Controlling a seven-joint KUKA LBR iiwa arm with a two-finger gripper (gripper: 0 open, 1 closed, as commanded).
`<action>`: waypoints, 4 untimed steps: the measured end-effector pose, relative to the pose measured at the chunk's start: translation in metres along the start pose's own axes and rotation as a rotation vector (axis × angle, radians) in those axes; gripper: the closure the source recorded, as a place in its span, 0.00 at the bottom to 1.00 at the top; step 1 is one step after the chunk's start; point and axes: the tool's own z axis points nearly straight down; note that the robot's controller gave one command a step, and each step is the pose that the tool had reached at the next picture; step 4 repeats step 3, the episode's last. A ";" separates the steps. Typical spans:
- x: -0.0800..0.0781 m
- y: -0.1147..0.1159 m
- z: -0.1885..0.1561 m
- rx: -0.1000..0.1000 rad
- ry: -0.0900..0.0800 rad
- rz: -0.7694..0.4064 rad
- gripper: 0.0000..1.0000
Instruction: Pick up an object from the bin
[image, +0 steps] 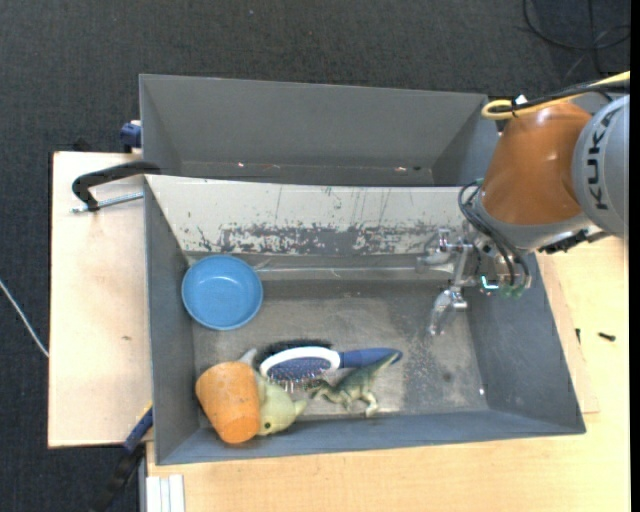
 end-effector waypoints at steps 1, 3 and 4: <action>0.044 0.066 0.065 0.006 -0.012 -0.006 0.00; 0.086 0.089 -0.067 0.001 -0.019 -0.055 1.00; 0.086 0.089 -0.067 0.001 -0.019 -0.055 1.00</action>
Offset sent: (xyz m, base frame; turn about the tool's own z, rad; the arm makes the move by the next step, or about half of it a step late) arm -0.0457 0.0658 -0.0659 -0.0011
